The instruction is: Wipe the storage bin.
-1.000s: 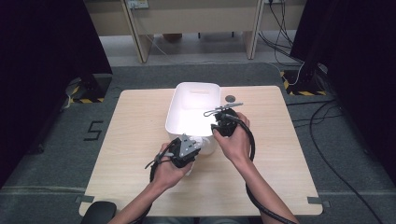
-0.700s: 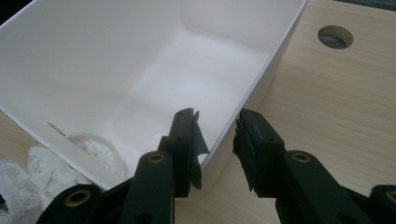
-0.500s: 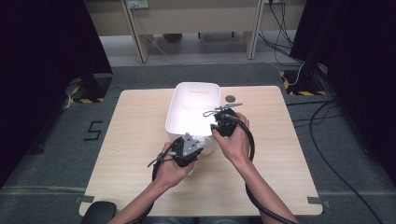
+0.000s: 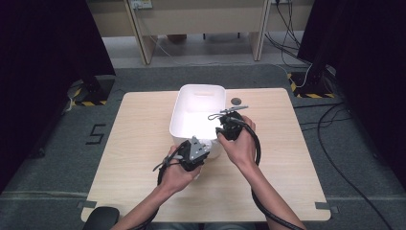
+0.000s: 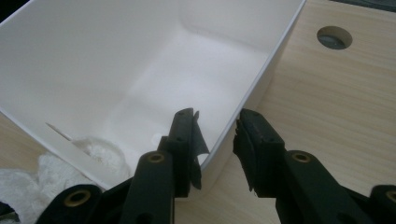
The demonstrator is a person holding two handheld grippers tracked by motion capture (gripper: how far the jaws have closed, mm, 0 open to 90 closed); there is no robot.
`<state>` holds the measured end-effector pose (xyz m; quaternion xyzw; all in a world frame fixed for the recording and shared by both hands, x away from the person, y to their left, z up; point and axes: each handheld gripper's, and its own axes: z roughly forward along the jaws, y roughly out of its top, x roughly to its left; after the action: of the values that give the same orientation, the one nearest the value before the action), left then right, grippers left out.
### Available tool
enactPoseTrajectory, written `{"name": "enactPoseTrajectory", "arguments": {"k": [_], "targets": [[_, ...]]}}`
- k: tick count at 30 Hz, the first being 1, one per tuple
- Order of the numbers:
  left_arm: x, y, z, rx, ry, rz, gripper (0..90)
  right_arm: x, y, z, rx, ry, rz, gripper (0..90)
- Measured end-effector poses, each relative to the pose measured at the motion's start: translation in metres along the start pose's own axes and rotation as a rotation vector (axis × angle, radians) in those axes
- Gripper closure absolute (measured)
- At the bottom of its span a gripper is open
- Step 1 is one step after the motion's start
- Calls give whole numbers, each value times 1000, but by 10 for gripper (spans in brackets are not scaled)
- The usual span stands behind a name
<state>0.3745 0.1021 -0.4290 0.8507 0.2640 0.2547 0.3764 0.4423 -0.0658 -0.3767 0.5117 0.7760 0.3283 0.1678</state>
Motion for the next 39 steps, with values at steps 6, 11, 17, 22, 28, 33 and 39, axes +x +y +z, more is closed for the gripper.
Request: {"name": "enactPoseTrajectory", "arguments": {"k": [6, 11, 17, 22, 28, 33, 39], "targets": [[-1, 1, 0, -1, 1, 3, 755, 0, 0, 0, 0, -1, -1, 675], [-1, 3, 0, 1, 2, 8, 755, 0, 0, 0, 1, -3, -7, 675], [-2, 5, 0, 1, 3, 9, 755, 0, 0, 0, 0, -4, -6, 676], [-4, 7, -2, -6, 1, 16, 755, 0, 0, 1, 0, -3, -7, 676], [-7, 9, -1, -15, -1, 19, 755, 0, 1, 1, 2, -4, -10, 676], [-7, 11, 0, -13, -2, 21, 755, 0, 1, 0, 3, -3, -7, 675], [-9, 14, 2, -18, -6, 25, 755, 0, 1, 0, 3, -3, -8, 676]]}}
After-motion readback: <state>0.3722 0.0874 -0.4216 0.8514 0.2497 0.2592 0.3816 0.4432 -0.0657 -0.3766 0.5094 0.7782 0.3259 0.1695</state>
